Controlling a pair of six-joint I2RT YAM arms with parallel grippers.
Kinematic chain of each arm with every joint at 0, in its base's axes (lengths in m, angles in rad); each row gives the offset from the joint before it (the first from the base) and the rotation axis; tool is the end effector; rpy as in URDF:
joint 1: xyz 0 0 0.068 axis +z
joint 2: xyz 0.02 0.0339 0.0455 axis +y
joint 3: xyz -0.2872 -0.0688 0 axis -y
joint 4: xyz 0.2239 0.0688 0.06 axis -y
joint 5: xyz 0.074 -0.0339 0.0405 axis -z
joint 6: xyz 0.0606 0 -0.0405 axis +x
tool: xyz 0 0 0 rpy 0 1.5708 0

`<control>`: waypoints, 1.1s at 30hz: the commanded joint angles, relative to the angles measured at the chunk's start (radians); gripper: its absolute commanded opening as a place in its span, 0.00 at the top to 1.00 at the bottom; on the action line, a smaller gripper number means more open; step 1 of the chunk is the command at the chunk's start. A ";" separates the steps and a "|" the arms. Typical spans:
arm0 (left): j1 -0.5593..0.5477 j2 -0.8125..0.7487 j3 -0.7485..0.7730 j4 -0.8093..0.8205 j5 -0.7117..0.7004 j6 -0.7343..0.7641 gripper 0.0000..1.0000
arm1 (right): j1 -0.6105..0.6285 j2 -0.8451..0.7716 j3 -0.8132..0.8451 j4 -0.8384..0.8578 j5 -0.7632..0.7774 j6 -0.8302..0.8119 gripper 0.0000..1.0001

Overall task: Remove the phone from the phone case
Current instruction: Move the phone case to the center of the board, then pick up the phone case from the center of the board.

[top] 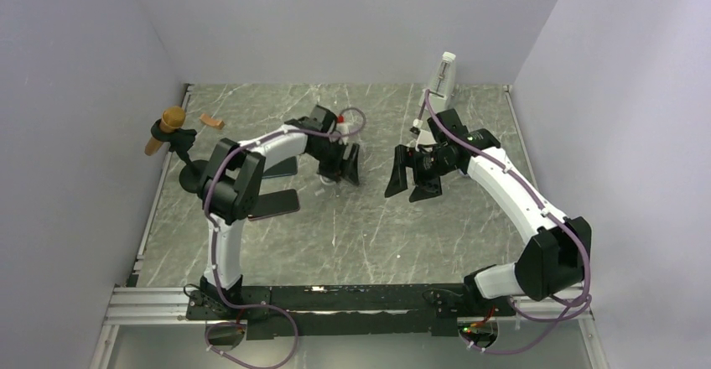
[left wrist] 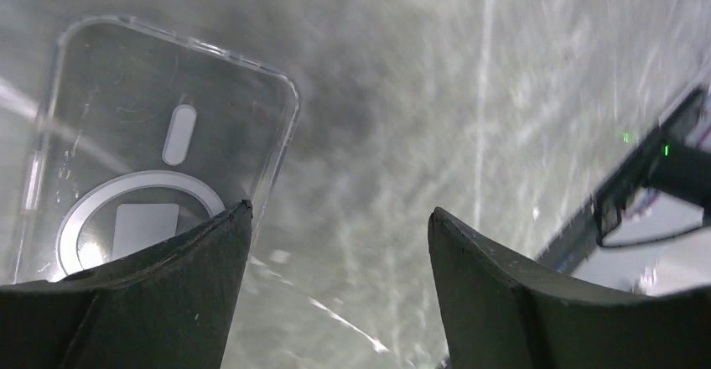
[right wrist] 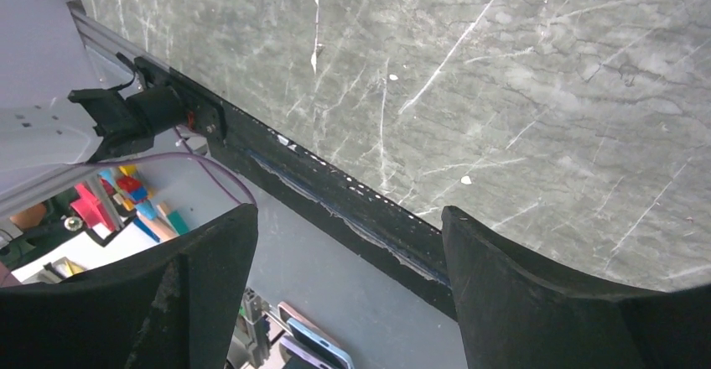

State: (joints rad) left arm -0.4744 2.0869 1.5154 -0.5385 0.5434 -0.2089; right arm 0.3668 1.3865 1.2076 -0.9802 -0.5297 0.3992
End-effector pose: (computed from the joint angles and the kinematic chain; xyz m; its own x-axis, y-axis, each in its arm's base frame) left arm 0.3757 -0.2282 0.1799 -0.9030 0.2641 -0.3389 0.4173 0.7270 -0.5453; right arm 0.2214 0.1178 0.2993 -0.9819 -0.0179 -0.1887 -0.1265 0.8032 0.5822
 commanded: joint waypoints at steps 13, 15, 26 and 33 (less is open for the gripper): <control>-0.105 -0.661 -0.373 -0.037 -0.126 -0.195 0.01 | 0.009 -0.168 -0.173 0.230 0.119 -0.135 0.18; -0.095 -0.767 -0.427 -0.077 -0.187 -0.255 0.01 | 0.038 -0.136 -0.171 0.266 0.132 -0.163 0.19; -0.050 -1.292 -0.536 -0.465 -0.609 -0.525 0.01 | 0.404 0.299 0.085 0.285 0.368 -0.455 0.25; -0.048 -1.637 -0.555 -0.468 -0.696 -0.471 0.01 | 0.487 0.564 0.305 0.262 0.458 -0.568 0.33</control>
State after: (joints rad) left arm -0.5262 0.5766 0.9627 -0.9874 -0.0723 -0.6964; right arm 0.8219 1.8786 1.4162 -0.7208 -0.1699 -0.0639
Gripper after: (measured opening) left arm 0.994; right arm 0.678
